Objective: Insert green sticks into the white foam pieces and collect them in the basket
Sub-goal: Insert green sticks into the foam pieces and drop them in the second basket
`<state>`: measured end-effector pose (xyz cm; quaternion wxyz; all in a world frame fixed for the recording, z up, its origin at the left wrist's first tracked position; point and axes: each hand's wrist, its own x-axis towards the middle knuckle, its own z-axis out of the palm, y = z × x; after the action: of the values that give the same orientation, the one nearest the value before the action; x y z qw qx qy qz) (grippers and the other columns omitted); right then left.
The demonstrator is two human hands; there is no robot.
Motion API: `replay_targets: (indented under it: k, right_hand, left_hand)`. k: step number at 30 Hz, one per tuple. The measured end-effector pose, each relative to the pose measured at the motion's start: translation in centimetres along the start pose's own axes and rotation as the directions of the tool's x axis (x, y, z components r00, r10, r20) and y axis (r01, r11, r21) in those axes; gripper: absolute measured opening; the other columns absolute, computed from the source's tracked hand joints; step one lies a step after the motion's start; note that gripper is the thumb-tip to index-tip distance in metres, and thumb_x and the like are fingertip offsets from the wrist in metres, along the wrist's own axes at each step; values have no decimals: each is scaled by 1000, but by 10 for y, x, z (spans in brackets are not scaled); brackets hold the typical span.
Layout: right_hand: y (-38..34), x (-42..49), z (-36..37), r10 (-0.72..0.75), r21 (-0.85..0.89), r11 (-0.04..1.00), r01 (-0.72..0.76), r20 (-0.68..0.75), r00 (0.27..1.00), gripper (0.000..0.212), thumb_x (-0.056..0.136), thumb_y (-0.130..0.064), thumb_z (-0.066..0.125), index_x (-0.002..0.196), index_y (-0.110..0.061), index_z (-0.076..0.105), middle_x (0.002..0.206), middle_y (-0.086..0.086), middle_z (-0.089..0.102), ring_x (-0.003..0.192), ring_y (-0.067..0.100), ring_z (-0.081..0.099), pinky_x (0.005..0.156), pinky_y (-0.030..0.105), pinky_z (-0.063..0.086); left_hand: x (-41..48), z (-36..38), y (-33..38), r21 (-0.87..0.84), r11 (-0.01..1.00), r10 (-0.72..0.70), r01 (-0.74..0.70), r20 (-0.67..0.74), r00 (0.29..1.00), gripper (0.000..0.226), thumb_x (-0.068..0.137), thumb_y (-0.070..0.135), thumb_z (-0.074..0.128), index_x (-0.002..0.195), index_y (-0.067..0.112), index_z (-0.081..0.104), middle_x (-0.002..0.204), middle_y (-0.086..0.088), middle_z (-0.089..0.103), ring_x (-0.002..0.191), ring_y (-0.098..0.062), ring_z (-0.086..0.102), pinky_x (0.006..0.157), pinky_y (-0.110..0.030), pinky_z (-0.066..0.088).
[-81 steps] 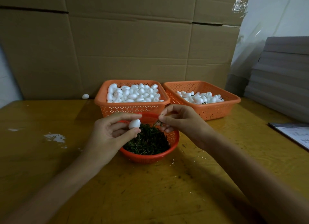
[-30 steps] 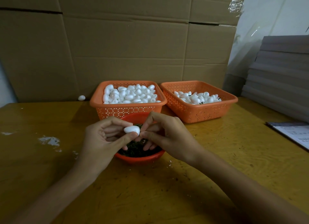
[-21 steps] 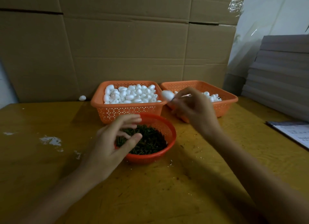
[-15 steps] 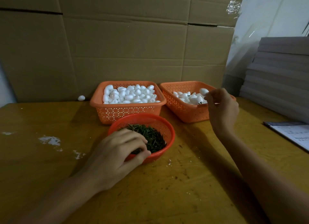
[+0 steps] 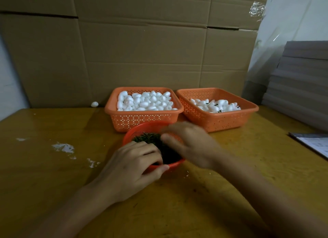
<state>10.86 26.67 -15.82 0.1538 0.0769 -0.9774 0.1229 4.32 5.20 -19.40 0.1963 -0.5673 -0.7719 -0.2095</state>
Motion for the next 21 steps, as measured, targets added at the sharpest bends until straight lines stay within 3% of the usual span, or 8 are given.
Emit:
replay_targets:
  k: [2,5,9,12,15,18,21]
  right_hand:
    - [-8,-3,13,-26,-54,998,38,199,980,52,111,-50,25,130,-26,67,134,-7,66,122,11,58,101,40,48]
    - [-7,0,9,13,-61,998,2,242,970,48,113,-43,26,132,-27,68,140,-7,64,126,14,57,102,45,46]
    - [-8,3,9,20,-128,992,20,303,953,49,112,-44,24,144,-31,60,151,-7,57,136,15,51,108,46,45]
    - [-8,3,9,32,-122,992,6,309,950,50,112,-47,24,147,-31,57,156,-8,53,143,13,46,113,46,42]
    - [-9,4,8,38,-123,992,1,314,949,51,112,-48,24,148,-32,57,155,-9,54,144,13,46,114,46,42]
    - [-7,2,9,42,-116,993,-6,309,950,50,112,-48,24,146,-33,58,153,-10,55,142,13,48,112,45,43]
    - [-8,1,9,45,-121,993,-8,305,951,50,112,-48,24,146,-33,58,151,-8,58,138,14,52,109,45,45]
  left_hand:
    - [1,1,0,7,1000,3,-3,11,1000,43,103,57,44,99,26,74,100,15,67,91,-5,61,78,-33,49]
    - [0,0,-2,-82,997,-5,3,-27,1000,39,103,54,47,104,24,73,103,15,66,96,-3,61,81,-32,50]
    - [11,-4,-9,-255,964,-124,72,-194,973,33,105,39,44,103,18,70,101,11,65,98,-6,61,83,-30,49]
    - [32,-7,-21,-142,971,-229,194,-302,925,32,104,36,48,119,17,68,118,5,64,115,-5,53,93,-19,40]
    - [61,-12,-42,84,929,-323,361,-297,899,38,106,41,50,137,23,64,143,-5,51,139,-21,41,105,-33,38]
    - [95,-18,-68,138,825,-542,548,-84,836,52,106,58,35,139,31,64,153,-12,48,146,-29,37,116,-44,34]
    - [123,-16,-92,297,695,-719,654,273,640,83,98,79,8,155,33,47,168,-12,34,153,-35,33,119,-50,30]
